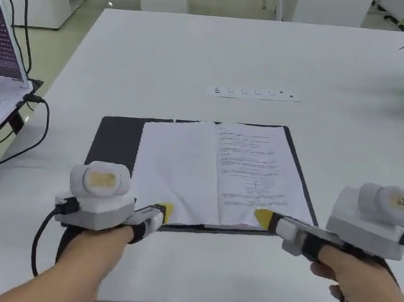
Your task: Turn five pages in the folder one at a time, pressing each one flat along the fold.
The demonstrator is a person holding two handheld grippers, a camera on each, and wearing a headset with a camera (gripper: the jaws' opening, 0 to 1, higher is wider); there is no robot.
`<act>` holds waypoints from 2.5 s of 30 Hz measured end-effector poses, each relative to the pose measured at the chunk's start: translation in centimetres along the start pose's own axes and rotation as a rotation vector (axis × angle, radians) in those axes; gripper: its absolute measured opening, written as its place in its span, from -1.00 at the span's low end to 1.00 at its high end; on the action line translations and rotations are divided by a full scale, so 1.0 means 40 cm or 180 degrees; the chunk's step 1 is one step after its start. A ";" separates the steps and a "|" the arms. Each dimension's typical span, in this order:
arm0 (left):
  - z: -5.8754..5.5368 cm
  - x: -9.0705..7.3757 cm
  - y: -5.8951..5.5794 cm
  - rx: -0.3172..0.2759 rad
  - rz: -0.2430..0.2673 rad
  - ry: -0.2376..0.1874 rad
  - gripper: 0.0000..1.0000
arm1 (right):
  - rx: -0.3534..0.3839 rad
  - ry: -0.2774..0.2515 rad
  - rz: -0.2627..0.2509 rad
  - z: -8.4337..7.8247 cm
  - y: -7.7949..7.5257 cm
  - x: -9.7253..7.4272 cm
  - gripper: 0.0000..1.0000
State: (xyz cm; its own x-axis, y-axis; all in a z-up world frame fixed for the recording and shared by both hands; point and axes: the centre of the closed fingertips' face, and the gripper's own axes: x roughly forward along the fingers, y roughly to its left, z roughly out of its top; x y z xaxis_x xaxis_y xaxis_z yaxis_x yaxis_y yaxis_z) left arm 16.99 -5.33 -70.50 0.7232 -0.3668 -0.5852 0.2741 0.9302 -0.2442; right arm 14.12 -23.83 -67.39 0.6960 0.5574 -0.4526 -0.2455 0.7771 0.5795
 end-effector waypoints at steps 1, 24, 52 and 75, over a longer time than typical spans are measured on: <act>0.011 -0.014 -0.006 0.0000 -0.0012 -0.0027 -0.11 | -0.0023 -0.0036 -0.0027 0.014 -0.004 -0.009 -0.94; 0.069 -0.176 -0.087 0.0467 -0.0002 -0.0274 0.35 | -0.0781 0.0028 -0.0570 0.057 -0.096 -0.112 0.09; 0.040 -0.265 -0.012 0.0650 0.0068 -0.0143 0.98 | -0.1148 -0.0084 -0.0486 0.037 -0.028 -0.201 1.00; 0.052 -0.258 -0.010 0.0680 0.0060 -0.0125 0.97 | -0.1030 -0.0106 -0.0515 0.031 -0.051 -0.193 0.95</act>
State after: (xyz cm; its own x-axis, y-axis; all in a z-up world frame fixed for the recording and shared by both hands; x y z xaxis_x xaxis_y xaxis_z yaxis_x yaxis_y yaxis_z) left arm 10.72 -1.90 -62.75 0.7525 -0.3521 -0.5566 0.3853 0.9207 -0.0616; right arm 10.08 -30.07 -64.22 0.7635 0.4140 -0.4956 -0.3276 0.9097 0.2551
